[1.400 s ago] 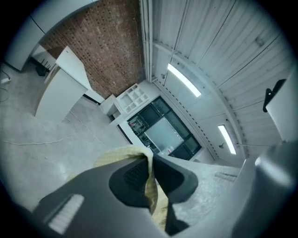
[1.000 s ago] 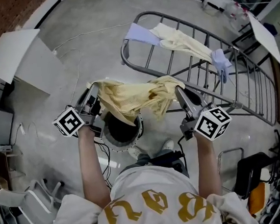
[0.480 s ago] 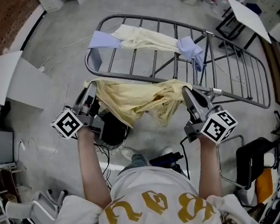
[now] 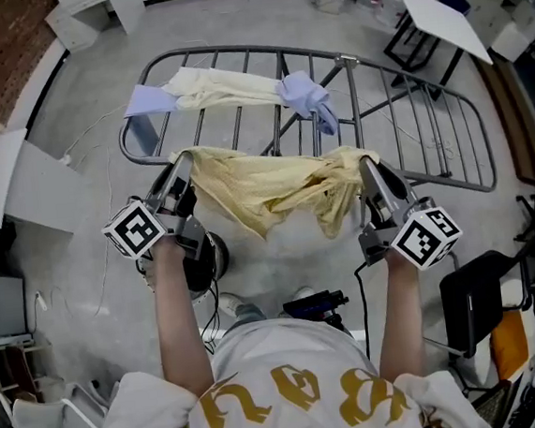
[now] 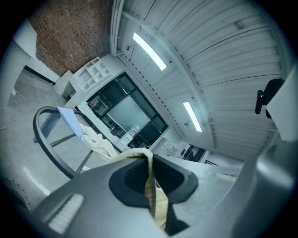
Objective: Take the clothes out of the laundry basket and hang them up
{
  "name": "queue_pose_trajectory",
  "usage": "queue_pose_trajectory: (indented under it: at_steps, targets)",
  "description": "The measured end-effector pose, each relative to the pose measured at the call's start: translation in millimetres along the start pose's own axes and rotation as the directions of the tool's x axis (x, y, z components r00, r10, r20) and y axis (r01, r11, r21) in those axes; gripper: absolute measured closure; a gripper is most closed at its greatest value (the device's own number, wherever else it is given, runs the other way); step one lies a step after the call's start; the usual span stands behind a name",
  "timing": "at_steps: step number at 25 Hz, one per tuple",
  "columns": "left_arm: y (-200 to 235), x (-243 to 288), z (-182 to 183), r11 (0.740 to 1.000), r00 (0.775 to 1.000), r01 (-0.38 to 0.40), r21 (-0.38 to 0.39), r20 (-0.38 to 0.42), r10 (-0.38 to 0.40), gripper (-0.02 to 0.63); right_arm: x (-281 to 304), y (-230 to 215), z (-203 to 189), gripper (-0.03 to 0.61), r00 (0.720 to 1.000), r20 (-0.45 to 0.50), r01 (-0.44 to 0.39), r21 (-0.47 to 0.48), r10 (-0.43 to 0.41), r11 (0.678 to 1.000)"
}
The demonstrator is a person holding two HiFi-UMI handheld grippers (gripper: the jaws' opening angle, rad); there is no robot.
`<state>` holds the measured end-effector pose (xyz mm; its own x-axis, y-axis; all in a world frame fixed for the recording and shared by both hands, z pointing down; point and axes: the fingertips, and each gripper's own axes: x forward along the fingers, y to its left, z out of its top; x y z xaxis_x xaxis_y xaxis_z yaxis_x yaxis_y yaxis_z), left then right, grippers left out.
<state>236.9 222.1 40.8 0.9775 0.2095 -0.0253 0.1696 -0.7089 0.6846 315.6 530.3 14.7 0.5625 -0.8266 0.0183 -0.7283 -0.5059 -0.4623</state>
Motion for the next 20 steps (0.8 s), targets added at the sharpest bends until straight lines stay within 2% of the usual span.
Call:
queue_pose_trajectory:
  at_steps: [2, 5, 7, 13, 20]
  targets:
    - [-14.1, 17.6, -10.8, 1.000, 1.000, 0.027, 0.002, -0.011, -0.027, 0.586, -11.9, -13.5, 9.7, 0.537, 1.000, 0.019, 0.022, -0.004, -0.022, 1.000]
    - [-36.4, 41.2, -19.2, 0.996, 0.997, 0.077, 0.047, -0.029, -0.075, 0.586, -27.4, -27.5, 22.6, 0.537, 0.998, 0.042, 0.049, -0.010, -0.048, 0.999]
    - [-53.9, 55.2, -28.5, 0.994, 0.993, 0.105, 0.037, -0.054, -0.103, 0.586, -38.0, -35.4, 33.7, 0.537, 0.997, 0.060, 0.058, -0.013, -0.058, 0.998]
    - [-118.4, 115.6, -50.8, 0.986, 0.987, 0.154, 0.068, -0.065, -0.149, 0.586, -86.3, -84.0, 89.2, 0.537, 0.987, 0.142, 0.077, 0.001, -0.076, 0.997]
    - [-129.9, 142.1, -53.3, 0.971, 0.971, 0.230, 0.072, -0.080, -0.224, 0.586, -101.4, -94.9, 103.2, 0.537, 0.967, 0.215, 0.140, -0.001, -0.136, 0.990]
